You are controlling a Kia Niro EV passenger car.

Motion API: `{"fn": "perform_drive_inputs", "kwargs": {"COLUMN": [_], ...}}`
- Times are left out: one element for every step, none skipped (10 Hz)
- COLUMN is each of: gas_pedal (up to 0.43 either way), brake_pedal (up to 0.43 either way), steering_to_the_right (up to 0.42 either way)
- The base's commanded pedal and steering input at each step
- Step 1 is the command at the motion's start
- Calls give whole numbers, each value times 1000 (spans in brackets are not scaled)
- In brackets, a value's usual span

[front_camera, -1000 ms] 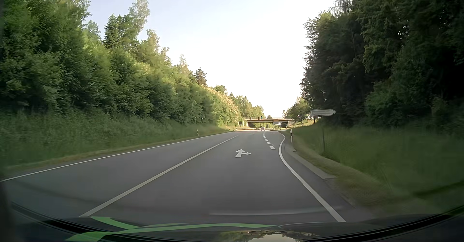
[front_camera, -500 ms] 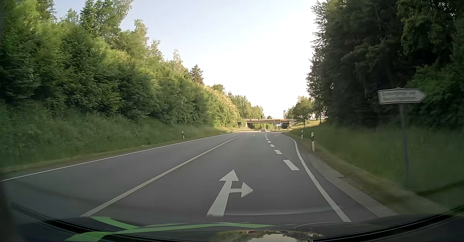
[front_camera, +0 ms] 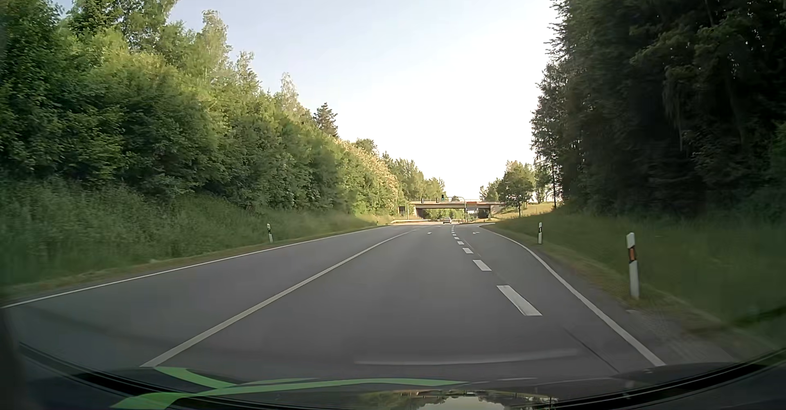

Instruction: Follow the waypoints while adhering to traffic rules and regulations

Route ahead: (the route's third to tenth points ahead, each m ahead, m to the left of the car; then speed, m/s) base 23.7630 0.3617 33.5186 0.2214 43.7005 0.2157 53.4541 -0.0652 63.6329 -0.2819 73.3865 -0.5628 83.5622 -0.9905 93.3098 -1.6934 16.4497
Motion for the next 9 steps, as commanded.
{"fn": "perform_drive_inputs", "kwargs": {"gas_pedal": [0, 0, 0, 0, 0, 0, 0, 0, 0], "brake_pedal": [220, 220, 220, 220, 220, 220, 146, 37, 0], "steering_to_the_right": [2, 3, 3, 3, 3, 3, 3, 3, 3]}}
